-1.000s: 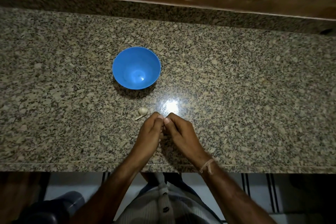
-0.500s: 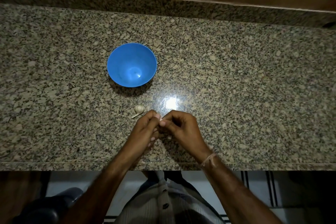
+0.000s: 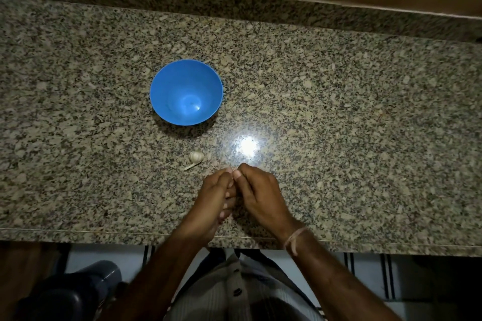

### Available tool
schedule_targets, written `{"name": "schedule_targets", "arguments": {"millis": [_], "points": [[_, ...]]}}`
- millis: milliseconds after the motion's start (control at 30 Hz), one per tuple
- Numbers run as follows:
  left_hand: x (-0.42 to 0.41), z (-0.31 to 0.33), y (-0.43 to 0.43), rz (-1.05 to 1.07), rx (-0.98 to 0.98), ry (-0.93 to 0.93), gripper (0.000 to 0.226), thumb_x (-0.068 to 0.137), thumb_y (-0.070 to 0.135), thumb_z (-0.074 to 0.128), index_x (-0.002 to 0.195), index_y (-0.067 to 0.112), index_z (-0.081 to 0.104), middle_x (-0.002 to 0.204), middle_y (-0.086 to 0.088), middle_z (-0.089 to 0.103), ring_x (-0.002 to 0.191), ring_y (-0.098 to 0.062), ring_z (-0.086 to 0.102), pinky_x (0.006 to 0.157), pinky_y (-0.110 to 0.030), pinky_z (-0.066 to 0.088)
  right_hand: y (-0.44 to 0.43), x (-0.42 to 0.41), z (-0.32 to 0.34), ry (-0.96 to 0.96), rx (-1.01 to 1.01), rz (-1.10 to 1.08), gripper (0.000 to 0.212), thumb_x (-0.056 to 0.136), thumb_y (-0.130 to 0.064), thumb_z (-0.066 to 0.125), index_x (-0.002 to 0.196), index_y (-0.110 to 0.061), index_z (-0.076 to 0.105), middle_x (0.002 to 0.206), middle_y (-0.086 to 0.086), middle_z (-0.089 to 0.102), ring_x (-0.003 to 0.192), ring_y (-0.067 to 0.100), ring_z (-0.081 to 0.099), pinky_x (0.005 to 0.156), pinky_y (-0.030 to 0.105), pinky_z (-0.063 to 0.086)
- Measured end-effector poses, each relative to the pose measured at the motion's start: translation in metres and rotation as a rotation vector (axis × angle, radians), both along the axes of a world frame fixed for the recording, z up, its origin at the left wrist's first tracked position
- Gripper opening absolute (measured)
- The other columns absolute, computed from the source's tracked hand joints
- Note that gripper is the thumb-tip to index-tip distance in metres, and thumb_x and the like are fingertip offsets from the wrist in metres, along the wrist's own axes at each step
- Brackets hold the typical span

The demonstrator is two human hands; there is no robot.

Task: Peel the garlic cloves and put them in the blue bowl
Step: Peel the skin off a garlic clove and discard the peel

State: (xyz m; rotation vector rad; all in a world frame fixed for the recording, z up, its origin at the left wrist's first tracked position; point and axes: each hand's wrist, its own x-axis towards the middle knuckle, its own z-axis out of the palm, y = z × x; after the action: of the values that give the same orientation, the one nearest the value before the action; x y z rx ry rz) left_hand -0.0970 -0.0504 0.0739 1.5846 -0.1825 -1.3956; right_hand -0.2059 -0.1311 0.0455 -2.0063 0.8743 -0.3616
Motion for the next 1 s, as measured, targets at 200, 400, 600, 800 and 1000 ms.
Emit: {"name": "schedule_targets", "arguments": {"millis": [200, 400, 600, 800, 1000], "points": [[-0.003, -0.012, -0.007, -0.161, -0.041, -0.661, 0.037, 0.113, 0.028, 0.039, 0.089, 0.013, 0.063, 0.076, -0.002, 0.067, 0.069, -0.015, 0.064, 0.061, -0.031, 0.048, -0.018, 0.012, 0.016, -0.061, 0.947, -0.217, 0.042, 0.109, -0.020, 0.049, 0.067, -0.018, 0.052, 0.056, -0.003, 0.043, 0.050, 0.009, 0.036, 0.051, 0.025, 0.031], [0.007, -0.003, -0.024, 0.025, 0.108, 0.238, 0.039, 0.111, 0.027, 0.039, 0.072, 0.018, 0.041, 0.053, 0.005, 0.031, 0.040, -0.007, 0.026, 0.037, -0.020, 0.019, -0.019, 0.003, -0.004, 0.053, 0.082, -0.036, 0.037, 0.110, -0.031, 0.050, 0.077, -0.017, 0.055, 0.062, -0.008, 0.053, 0.056, 0.005, 0.048, 0.055, 0.020, 0.033], [-0.002, -0.018, -0.023, -0.130, -0.038, -0.572, 0.043, 0.105, 0.040, 0.038, 0.070, 0.020, 0.051, 0.058, 0.010, 0.051, 0.054, -0.010, 0.048, 0.055, -0.033, 0.038, -0.026, 0.010, -0.003, 0.009, 0.548, -0.180, 0.047, 0.109, -0.022, 0.053, 0.063, -0.024, 0.053, 0.054, -0.016, 0.051, 0.056, 0.002, 0.045, 0.062, 0.028, 0.038], [-0.002, -0.012, -0.032, 0.047, 0.008, -0.235, 0.045, 0.111, 0.031, 0.039, 0.070, 0.017, 0.049, 0.052, 0.011, 0.048, 0.044, -0.005, 0.043, 0.043, -0.024, 0.032, -0.024, 0.013, -0.004, -0.014, 0.237, -0.117, 0.040, 0.109, -0.028, 0.050, 0.071, -0.016, 0.057, 0.060, -0.006, 0.057, 0.056, 0.011, 0.052, 0.056, 0.032, 0.041], [0.003, -0.033, -0.025, -0.116, -0.024, -0.651, 0.043, 0.112, 0.037, 0.038, 0.088, 0.012, 0.064, 0.071, 0.005, 0.062, 0.064, -0.010, 0.059, 0.058, -0.032, 0.044, -0.031, 0.017, -0.003, -0.004, 0.479, -0.179, 0.044, 0.109, -0.022, 0.053, 0.065, -0.023, 0.050, 0.056, -0.012, 0.048, 0.053, 0.002, 0.043, 0.057, 0.025, 0.034]]}}
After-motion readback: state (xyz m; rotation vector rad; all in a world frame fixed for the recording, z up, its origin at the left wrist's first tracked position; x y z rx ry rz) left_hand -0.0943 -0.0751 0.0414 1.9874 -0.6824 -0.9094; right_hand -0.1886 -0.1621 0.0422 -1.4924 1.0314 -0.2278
